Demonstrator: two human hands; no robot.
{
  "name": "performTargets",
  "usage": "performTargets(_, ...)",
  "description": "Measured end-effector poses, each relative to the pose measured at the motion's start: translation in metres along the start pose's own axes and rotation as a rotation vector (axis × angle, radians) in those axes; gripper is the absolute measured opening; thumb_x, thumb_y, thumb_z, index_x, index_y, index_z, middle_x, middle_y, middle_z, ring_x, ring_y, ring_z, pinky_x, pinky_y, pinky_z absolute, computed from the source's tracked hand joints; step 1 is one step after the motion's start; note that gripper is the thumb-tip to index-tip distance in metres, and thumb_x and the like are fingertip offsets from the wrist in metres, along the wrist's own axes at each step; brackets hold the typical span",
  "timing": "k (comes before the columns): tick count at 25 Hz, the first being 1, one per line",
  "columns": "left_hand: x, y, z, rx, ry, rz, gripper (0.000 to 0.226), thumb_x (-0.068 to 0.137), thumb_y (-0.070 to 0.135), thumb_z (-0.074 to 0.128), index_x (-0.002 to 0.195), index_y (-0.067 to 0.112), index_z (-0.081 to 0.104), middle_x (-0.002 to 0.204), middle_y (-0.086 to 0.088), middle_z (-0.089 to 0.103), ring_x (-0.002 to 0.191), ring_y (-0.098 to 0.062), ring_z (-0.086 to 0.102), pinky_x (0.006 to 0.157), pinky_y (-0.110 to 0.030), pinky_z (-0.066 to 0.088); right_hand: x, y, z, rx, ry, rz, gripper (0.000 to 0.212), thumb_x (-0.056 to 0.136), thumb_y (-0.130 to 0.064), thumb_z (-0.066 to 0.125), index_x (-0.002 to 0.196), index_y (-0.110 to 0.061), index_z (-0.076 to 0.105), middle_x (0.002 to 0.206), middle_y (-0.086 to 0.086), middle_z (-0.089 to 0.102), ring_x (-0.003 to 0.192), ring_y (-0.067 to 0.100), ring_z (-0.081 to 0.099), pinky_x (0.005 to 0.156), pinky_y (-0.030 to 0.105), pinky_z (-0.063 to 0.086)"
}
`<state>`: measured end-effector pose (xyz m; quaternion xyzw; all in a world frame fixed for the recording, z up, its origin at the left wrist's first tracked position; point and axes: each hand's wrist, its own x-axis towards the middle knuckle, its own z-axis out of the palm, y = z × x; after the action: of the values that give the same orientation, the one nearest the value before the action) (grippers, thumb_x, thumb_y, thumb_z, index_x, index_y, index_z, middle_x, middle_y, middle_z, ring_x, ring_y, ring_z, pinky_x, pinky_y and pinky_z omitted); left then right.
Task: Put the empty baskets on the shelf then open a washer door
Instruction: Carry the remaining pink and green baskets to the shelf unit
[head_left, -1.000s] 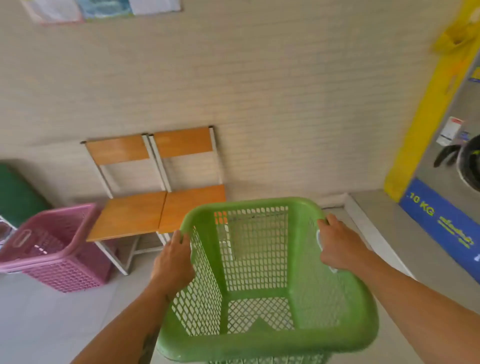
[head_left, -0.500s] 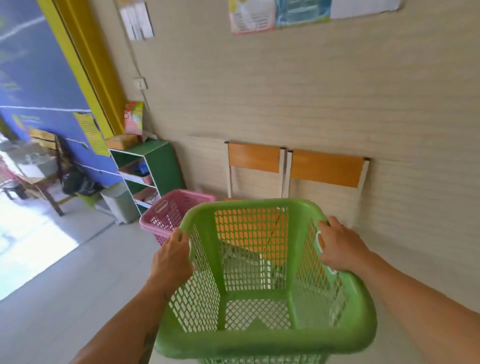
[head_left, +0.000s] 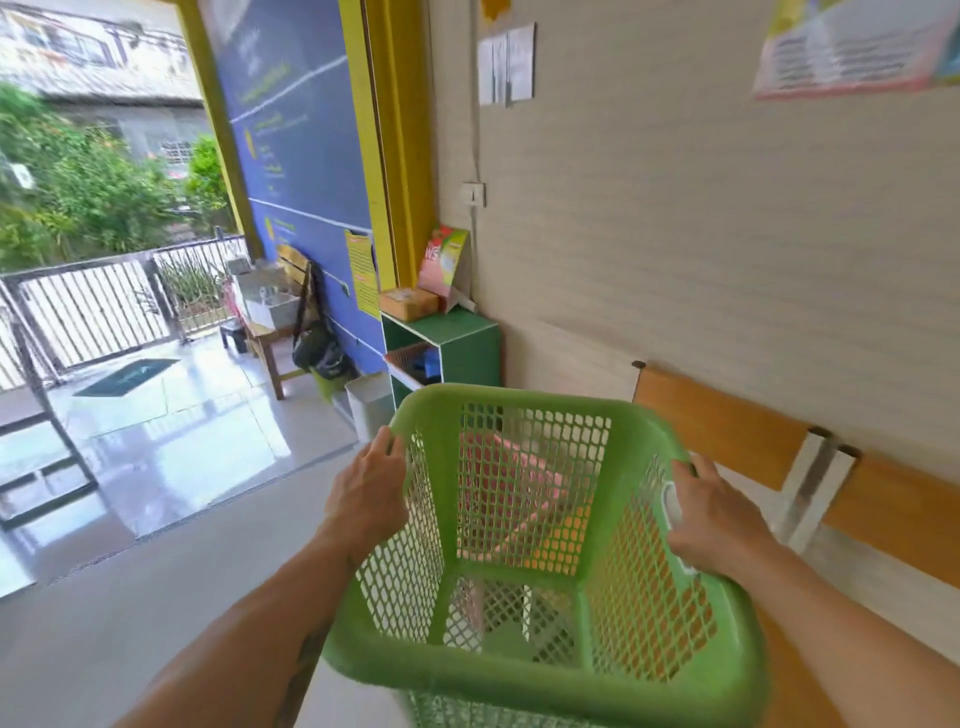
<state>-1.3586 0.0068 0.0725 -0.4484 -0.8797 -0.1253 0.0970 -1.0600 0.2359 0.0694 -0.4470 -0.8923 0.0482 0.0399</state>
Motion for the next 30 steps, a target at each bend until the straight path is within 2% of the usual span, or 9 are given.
performTargets(5, 0.135, -0.048, 0.025, 0.044, -0.032, 0.127, 0.046, 0.072, -0.002, 0.061, 0.116, 0.005, 0.051, 0.108, -0.002, 0.051, 0.093, -0.023, 0.060, 0.078, -0.036, 0.057, 0.097, -0.044, 0.011, 0.048, -0.003, 0.100, 0.059, 0.070, -0.013, 0.058, 0.127, -0.013, 0.042, 0.132, 0.005, 0.038, 0.086, 0.023, 0.055, 0.054, 0.032, 0.042)
performTargets(8, 0.217, -0.057, 0.037, 0.061, -0.047, 0.207, 0.039, 0.073, 0.002, 0.062, 0.111, 0.009, 0.051, 0.098, 0.001, 0.047, 0.085, -0.022, 0.058, 0.070, -0.035, 0.054, 0.142, -0.056, 0.016, 0.085, -0.024, 0.185, 0.062, 0.073, -0.012, 0.060, 0.132, -0.012, 0.041, 0.133, 0.003, 0.038, 0.083, 0.020, 0.055, 0.052, 0.028, 0.040)
performTargets(10, 0.265, -0.058, 0.047, 0.071, -0.041, 0.258, 0.040, 0.076, 0.005, 0.063, 0.114, 0.011, 0.050, 0.092, 0.005, 0.043, 0.076, -0.016, 0.050, 0.064, -0.029, 0.049, 0.172, -0.058, 0.024, 0.121, -0.036, 0.227, 0.065, 0.073, -0.014, 0.061, 0.134, -0.013, 0.040, 0.136, 0.003, 0.038, 0.084, 0.019, 0.056, 0.055, 0.028, 0.045)
performTargets(12, 0.312, -0.054, 0.061, 0.079, -0.058, 0.308, 0.042, 0.077, 0.008, 0.066, 0.115, 0.013, 0.050, 0.091, 0.007, 0.042, 0.074, -0.012, 0.044, 0.064, -0.026, 0.046, 0.206, -0.057, 0.034, 0.161, -0.033, 0.259, 0.059, 0.079, -0.018, 0.059, 0.135, -0.014, 0.040, 0.135, 0.004, 0.039, 0.085, 0.018, 0.058, 0.063, 0.033, 0.053)
performTargets(14, 0.353, -0.052, 0.076, 0.099, -0.096, 0.330, 0.042, 0.073, 0.005, 0.066, 0.112, 0.012, 0.051, 0.096, 0.005, 0.046, 0.077, -0.013, 0.047, 0.067, -0.029, 0.050, 0.240, -0.057, 0.040, 0.189, -0.040, 0.289, 0.065, 0.079, -0.016, 0.061, 0.140, -0.013, 0.037, 0.137, 0.004, 0.038, 0.087, 0.018, 0.058, 0.067, 0.033, 0.054)
performTargets(17, 0.408, -0.055, 0.099, 0.094, -0.137, 0.322, 0.043, 0.071, 0.005, 0.067, 0.111, 0.012, 0.051, 0.095, 0.006, 0.045, 0.077, -0.016, 0.055, 0.067, -0.034, 0.055, 0.288, -0.061, 0.049, 0.214, -0.072, 0.329, 0.078, 0.077, -0.015, 0.065, 0.147, -0.013, 0.030, 0.140, 0.005, 0.035, 0.085, 0.018, 0.059, 0.064, 0.032, 0.056)
performTargets(22, 0.497, -0.063, 0.141, 0.063, -0.184, 0.402, 0.041, 0.072, 0.009, 0.071, 0.108, 0.012, 0.053, 0.092, 0.007, 0.046, 0.073, -0.013, 0.053, 0.069, -0.031, 0.057, 0.354, -0.071, 0.063, 0.202, -0.106, 0.406, 0.082, 0.076, -0.016, 0.066, 0.148, -0.013, 0.026, 0.145, 0.004, 0.030, 0.083, 0.019, 0.059, 0.061, 0.031, 0.053)
performTargets(27, 0.566, -0.083, 0.223, -0.024, -0.287, 0.527, 0.048, 0.074, 0.005, 0.065, 0.120, 0.012, 0.052, 0.108, 0.008, 0.047, 0.085, -0.012, 0.054, 0.077, -0.025, 0.054, 0.392, -0.099, 0.114, 0.198, -0.153, 0.566, 0.088, 0.072, -0.016, 0.068, 0.148, -0.014, 0.023, 0.145, 0.004, 0.028, 0.106, 0.026, 0.057, 0.068, 0.033, 0.045)
performTargets(30, 0.579, -0.099, 0.283, -0.075, -0.406, 0.576, 0.068, 0.071, -0.006, 0.059, 0.135, 0.013, 0.042, 0.127, 0.005, 0.043, 0.096, -0.013, 0.054, 0.080, -0.028, 0.056, 0.397, -0.127, 0.172, 0.210, -0.168, 0.705, 0.094, 0.071, -0.007, 0.068, 0.150, -0.017, 0.017, 0.148, 0.004, 0.020, 0.109, 0.029, 0.058, 0.060, 0.028, 0.054)
